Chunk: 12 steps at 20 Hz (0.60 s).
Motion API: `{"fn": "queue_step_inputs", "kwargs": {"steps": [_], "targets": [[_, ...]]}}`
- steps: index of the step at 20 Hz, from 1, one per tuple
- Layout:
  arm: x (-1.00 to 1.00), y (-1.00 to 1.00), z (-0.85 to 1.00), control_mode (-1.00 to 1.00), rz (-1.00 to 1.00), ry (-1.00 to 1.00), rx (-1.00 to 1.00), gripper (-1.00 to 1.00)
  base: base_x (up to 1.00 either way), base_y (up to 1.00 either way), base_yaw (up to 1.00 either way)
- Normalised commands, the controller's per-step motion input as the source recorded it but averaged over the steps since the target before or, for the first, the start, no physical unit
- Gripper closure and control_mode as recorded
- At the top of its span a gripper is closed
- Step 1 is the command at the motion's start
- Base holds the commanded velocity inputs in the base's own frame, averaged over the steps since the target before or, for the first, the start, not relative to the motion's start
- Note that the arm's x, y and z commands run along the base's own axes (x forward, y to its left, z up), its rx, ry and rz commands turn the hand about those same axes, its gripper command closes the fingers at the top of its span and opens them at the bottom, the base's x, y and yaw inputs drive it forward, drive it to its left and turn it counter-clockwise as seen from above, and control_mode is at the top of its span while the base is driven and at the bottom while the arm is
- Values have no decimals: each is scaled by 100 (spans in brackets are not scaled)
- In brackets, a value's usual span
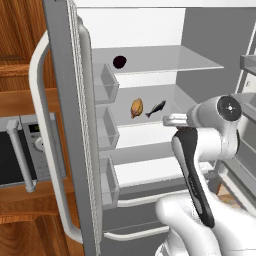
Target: Gather the onion and eggplant from the fridge and place them on a tray on the dining counter. Then gather the fish and chicken drumstick from the fridge and place them on the other tray.
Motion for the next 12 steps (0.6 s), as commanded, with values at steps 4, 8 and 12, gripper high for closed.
{"fn": "queue_step_inputs", "kwargs": {"steps": [4,8,12], "targets": [[-39,0,-27,-100,0,0,-2,100,0,0,0],[-39,0,-4,-100,0,-6,0,100,0,0,0],[-22,0,-1,-100,0,0,0,100,0,0,0]]}}
